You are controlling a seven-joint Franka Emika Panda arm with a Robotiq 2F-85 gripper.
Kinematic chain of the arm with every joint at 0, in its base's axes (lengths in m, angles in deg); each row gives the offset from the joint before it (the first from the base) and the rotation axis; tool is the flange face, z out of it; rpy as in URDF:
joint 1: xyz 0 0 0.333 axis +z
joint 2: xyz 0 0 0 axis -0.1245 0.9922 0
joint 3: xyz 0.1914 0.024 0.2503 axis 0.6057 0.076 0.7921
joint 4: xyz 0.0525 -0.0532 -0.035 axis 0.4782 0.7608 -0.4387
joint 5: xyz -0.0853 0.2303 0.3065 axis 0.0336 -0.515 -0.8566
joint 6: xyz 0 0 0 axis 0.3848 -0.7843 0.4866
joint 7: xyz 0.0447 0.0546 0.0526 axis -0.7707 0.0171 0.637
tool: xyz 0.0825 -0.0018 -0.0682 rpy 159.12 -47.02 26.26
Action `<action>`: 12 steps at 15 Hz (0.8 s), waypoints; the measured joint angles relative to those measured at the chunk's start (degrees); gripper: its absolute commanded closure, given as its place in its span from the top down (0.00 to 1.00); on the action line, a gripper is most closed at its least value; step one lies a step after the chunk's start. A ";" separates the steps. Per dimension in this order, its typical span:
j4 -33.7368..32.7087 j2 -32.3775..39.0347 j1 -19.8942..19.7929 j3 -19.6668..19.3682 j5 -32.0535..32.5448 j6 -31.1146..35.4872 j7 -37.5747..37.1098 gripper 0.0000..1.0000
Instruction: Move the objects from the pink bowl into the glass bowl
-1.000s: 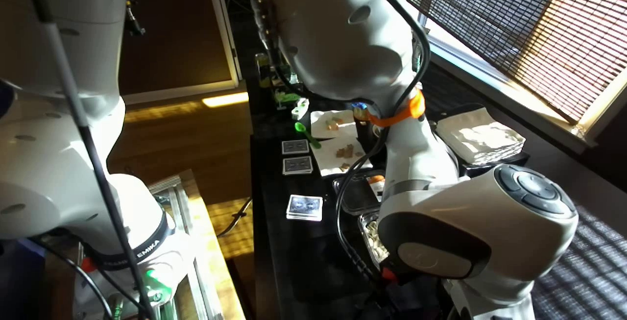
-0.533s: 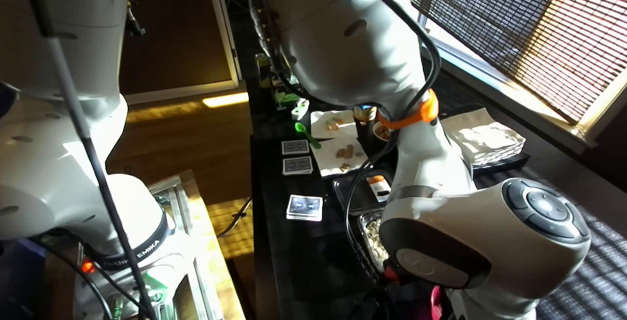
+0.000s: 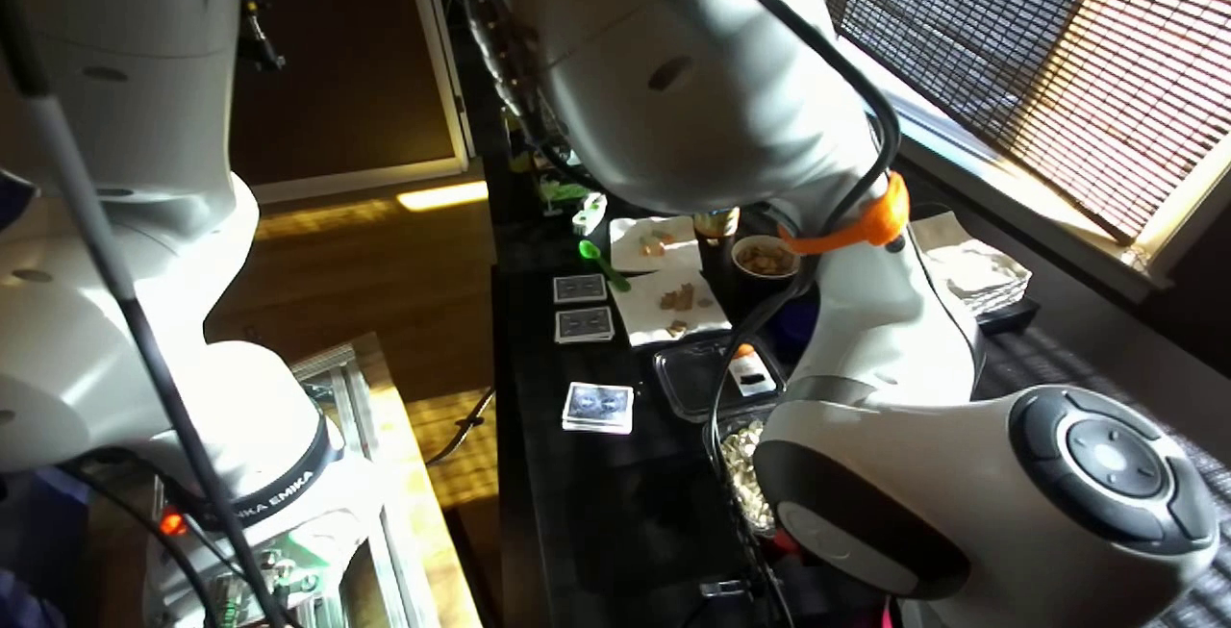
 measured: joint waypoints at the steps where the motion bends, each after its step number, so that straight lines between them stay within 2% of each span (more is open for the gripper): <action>1: -0.01 -0.19 -0.66 0.60 -1.40 0.50 0.53 0.01; 6: 0.28 -2.91 -3.79 5.04 -9.81 5.07 8.50 0.01; 12: 3.24 -9.00 -11.19 16.88 -23.87 13.88 27.88 0.01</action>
